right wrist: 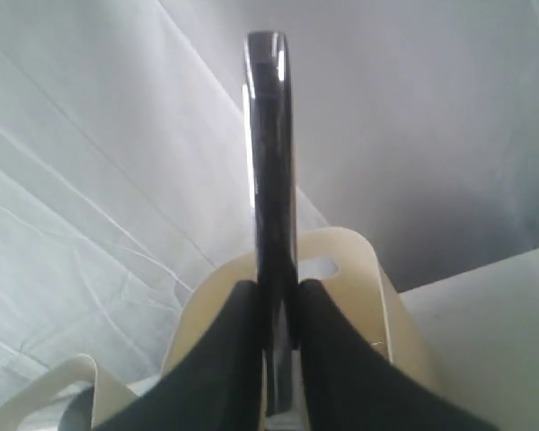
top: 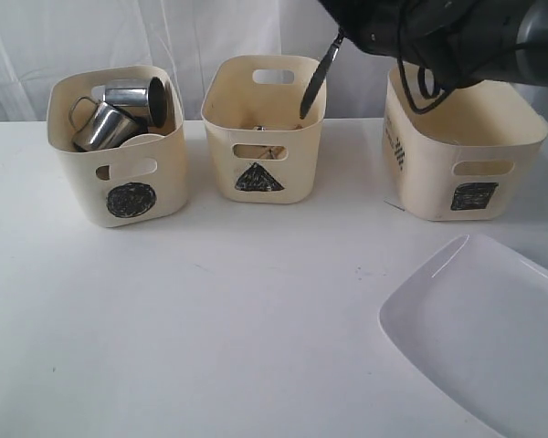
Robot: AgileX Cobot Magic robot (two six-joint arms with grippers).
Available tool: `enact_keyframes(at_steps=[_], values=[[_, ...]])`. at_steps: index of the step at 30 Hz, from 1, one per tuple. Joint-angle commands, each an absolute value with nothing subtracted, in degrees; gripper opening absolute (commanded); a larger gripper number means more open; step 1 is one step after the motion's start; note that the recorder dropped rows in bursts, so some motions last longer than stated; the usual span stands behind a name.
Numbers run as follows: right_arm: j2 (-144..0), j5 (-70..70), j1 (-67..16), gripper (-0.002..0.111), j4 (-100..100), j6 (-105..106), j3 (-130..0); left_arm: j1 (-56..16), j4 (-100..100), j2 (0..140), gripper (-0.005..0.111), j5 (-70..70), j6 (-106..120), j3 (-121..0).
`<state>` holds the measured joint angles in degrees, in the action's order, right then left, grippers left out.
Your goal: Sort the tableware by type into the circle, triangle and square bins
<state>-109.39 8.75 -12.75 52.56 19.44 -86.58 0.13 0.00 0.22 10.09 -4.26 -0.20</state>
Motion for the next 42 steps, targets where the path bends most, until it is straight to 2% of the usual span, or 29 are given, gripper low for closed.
enact_keyframes(at_steps=[1, 8, 10, 14, 17, 26, 30, 33, 36, 42], values=[[-112.5, 12.1, -12.5, 0.0, 45.2, 9.6, -91.5, -0.2, 0.0, 0.0, 0.0, 9.8, -4.5, 0.0], [-117.8, 17.1, -12.5, 0.0, 42.7, 8.7, -92.2, -0.2, 0.0, 0.0, 0.0, 9.8, -4.5, 0.0], [-119.2, 16.7, -12.5, 0.005, 39.4, 8.7, -92.2, -0.2, 0.0, 0.0, 0.0, 9.8, -4.5, 0.0], [-120.7, 15.8, -12.6, 0.026, 35.4, 8.7, -92.2, -0.2, 0.0, 0.0, 0.0, 9.8, -4.5, 0.0], [-120.7, 16.4, -12.6, 0.031, 35.3, 8.7, -92.2, -0.2, 0.0, 0.0, 0.0, 9.8, -4.5, 0.0], [-120.2, 15.2, -12.6, 0.031, 35.5, 8.7, -92.2, -0.2, 0.0, 0.0, 0.0, 9.8, -4.5, 0.0], [-117.3, 6.1, -12.5, 0.03, 35.5, 8.7, -92.2, -0.2, 0.0, 0.0, 0.0, 9.8, -4.5, 0.0], [-114.1, -3.9, -11.8, 0.022, 34.5, 10.4, -92.2, -0.2, 0.0, 0.0, 0.0, 9.8, -4.5, 0.0], [-111.4, -10.3, -11.1, 0.001, 31.8, 12.2, -91.4, -0.2, 0.0, 0.0, 0.0, 9.8, -4.5, 0.0], [-106.9, -14.4, -7.2, 0.0, 31.3, 6.3, -86.6, -0.2, 0.0, 0.0, 0.0, 9.8, -4.5, 0.0]])
